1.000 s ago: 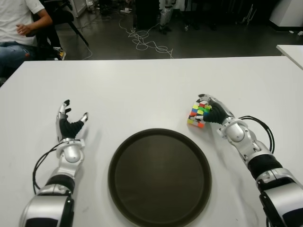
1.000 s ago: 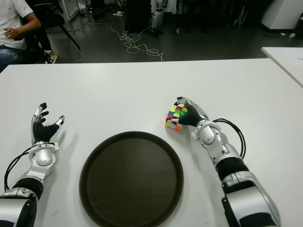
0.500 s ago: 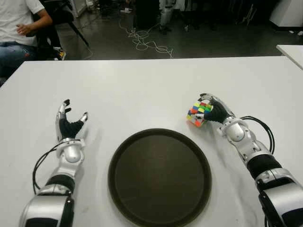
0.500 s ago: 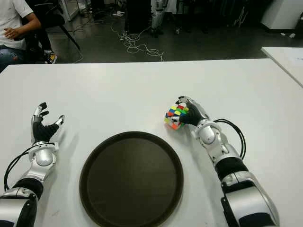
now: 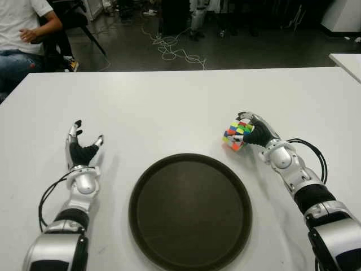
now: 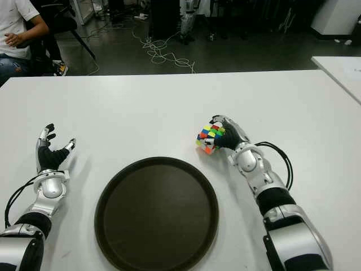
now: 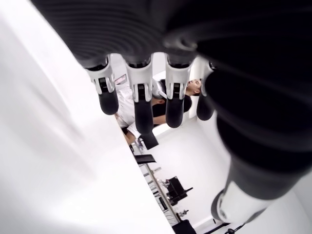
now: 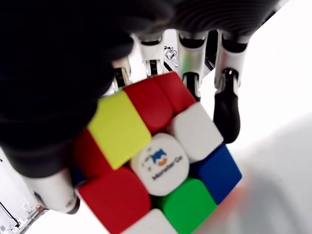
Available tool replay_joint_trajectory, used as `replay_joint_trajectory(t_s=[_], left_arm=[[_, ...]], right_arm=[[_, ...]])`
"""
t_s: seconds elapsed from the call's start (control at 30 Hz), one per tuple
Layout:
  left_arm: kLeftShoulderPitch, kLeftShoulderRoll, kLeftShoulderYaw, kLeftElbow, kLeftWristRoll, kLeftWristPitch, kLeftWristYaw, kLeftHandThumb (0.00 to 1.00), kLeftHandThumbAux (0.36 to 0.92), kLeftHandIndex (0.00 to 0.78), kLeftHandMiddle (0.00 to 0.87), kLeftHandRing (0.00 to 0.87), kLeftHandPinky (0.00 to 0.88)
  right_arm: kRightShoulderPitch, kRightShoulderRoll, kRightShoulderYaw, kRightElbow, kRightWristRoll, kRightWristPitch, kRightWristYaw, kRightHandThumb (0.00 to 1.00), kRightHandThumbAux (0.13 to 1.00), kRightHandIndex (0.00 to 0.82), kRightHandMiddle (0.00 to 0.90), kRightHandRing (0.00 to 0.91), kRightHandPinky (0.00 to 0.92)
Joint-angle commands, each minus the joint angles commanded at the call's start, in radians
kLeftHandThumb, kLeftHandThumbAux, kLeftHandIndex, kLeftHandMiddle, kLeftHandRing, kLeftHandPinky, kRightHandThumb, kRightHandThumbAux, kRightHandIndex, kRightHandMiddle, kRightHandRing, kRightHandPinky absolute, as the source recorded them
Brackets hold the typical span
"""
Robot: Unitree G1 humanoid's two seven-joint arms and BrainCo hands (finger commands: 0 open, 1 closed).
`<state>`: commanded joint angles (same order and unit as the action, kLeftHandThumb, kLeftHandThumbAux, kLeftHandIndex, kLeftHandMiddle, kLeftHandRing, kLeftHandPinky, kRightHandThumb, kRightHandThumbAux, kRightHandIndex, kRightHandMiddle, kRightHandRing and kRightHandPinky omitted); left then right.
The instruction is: Pick up the Rubik's Cube and put it in the plate
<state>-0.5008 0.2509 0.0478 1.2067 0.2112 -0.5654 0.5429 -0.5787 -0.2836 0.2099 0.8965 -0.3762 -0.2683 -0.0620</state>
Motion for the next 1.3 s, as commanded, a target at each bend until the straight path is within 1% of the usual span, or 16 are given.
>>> replay_joint_trajectory(t_s=[0.2,0.43,0.6,0.7,0.8,1.07,1.13,1.3], left_arm=[[0.003,0.0,-0.001,-0.002,0.004,-0.008,0.002,0.0,0.808,0.13,0.148,0.132,0.076],[0.003,-0.003,0.002,-0.001,0.002,-0.01,0.008,0.0,0.779,0.134,0.15,0.127,0.067],[0.002,-0.004,0.002,0.0,0.003,-0.006,0.011,0.0,0.766,0.13,0.143,0.126,0.073],[0.002,-0.004,0.004,0.0,0.0,-0.005,0.007,0.0,0.748,0.13,0.141,0.128,0.083],[0.003,-0.004,0.003,-0.001,0.0,-0.006,0.006,0.0,0.746,0.133,0.139,0.125,0.078],[0.001,-0.003,0.003,0.001,0.001,-0.003,0.002,0.0,0.767,0.147,0.139,0.117,0.063],[0.001,-0.002,0.003,0.002,0.001,-0.002,0.004,0.0,0.777,0.138,0.139,0.12,0.067],[0.001,0.0,-0.001,0.002,0.007,-0.003,0.01,0.0,0.781,0.121,0.135,0.117,0.066]], right_arm=[[0.003,0.002,-0.001,-0.006,0.003,0.005,-0.002,0.691,0.729,0.435,0.781,0.789,0.778],[0.006,0.004,-0.007,-0.012,0.008,0.009,0.006,0.692,0.728,0.435,0.778,0.787,0.777],[0.008,0.009,-0.015,-0.01,0.02,0.0,0.005,0.692,0.728,0.435,0.775,0.784,0.775],[0.009,0.013,-0.025,-0.006,0.034,-0.012,0.002,0.692,0.728,0.435,0.772,0.782,0.772],[0.009,0.016,-0.031,-0.003,0.043,-0.021,-0.001,0.693,0.728,0.435,0.774,0.784,0.773],[0.005,0.028,-0.052,0.02,0.069,-0.066,-0.022,0.694,0.727,0.437,0.789,0.798,0.789],[0.004,0.031,-0.063,0.024,0.085,-0.081,-0.019,0.694,0.727,0.437,0.788,0.799,0.788],[0.004,0.04,-0.081,0.034,0.106,-0.108,-0.019,0.694,0.726,0.437,0.79,0.8,0.789]])
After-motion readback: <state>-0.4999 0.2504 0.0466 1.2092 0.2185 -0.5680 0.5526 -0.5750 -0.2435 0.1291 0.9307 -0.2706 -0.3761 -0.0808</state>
